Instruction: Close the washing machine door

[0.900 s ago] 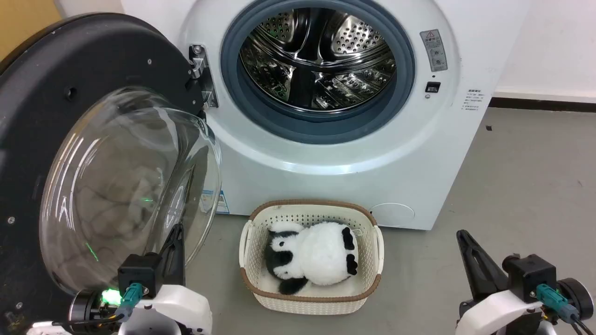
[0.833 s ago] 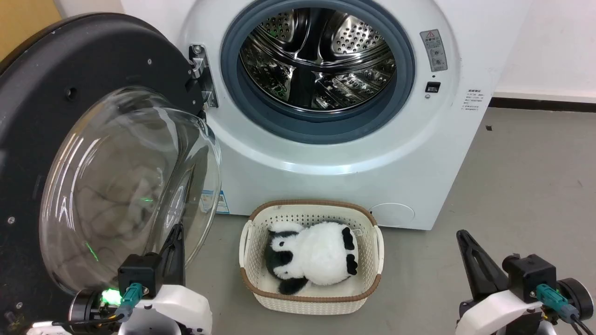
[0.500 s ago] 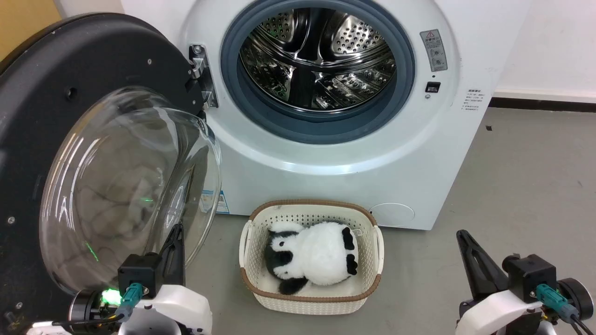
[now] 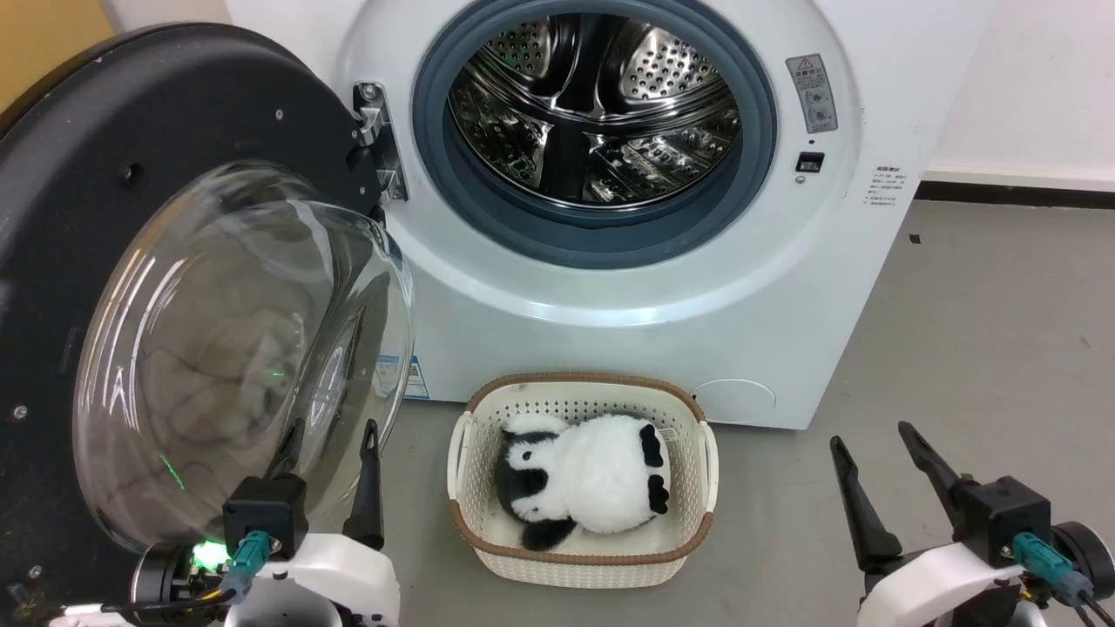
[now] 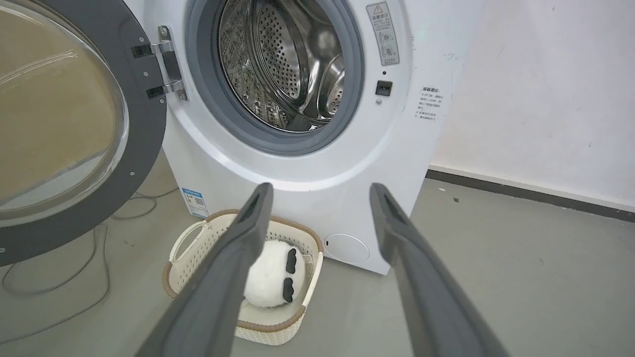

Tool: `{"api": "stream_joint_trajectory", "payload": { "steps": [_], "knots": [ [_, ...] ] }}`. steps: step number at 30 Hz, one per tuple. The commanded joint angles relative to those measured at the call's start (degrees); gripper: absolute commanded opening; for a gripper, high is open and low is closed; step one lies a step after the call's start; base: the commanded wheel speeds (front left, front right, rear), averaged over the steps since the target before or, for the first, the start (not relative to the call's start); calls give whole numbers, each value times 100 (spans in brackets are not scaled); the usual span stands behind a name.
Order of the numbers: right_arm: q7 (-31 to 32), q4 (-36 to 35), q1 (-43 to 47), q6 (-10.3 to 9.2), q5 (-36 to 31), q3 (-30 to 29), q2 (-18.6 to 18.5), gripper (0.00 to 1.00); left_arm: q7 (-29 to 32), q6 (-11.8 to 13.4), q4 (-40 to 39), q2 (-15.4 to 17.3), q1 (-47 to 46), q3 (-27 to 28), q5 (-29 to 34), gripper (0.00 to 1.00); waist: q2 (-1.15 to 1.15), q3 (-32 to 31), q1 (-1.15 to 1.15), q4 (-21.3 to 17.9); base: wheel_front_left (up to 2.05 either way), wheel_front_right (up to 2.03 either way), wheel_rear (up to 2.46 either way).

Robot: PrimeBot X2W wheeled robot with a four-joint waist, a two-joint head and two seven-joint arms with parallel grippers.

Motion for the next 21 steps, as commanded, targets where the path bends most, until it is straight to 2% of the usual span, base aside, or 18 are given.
{"api": "stream_joint_trajectory", "payload": {
  "steps": [1, 4, 5, 6, 7, 14, 21],
  "knots": [
    [-56, 13, -19, 0, 46, -34, 1, 100, -58, 51, 2, 0, -12, -16, -33, 100, 0, 3, 0, 0, 0, 0, 0],
    [-91, 16, -26, 0, 87, -70, 2, 100, -94, 94, 3, 0, -22, -41, -37, 100, 0, 10, 0, 4, 0, 0, 0],
    [-103, 17, -29, 0, 101, -83, 2, 100, -106, 106, 4, 0, -27, -50, -38, 85, 0, 14, 0, 7, 0, 0, 0],
    [-115, 18, -31, 0, 115, -96, 2, 100, -118, 115, 5, 0, -36, -59, -38, 23, 0, 17, 0, 12, 0, 0, 0],
    [-127, 18, -34, 1, 129, -107, 3, 100, -130, 119, 7, 0, -45, -67, -40, 0, 0, 21, 0, 16, 0, 0, 0],
    [-211, 15, -64, 1, 221, -201, 4, 100, -213, 84, -97, 5, -239, -112, -55, 0, 0, 62, 0, 105, 0, 0, 0],
    [-295, 11, -100, 1, 314, -295, 5, 100, -297, -66, -379, 9, -600, -112, -120, 0, 0, 120, 0, 282, 0, 0, 0]
  ]
}}
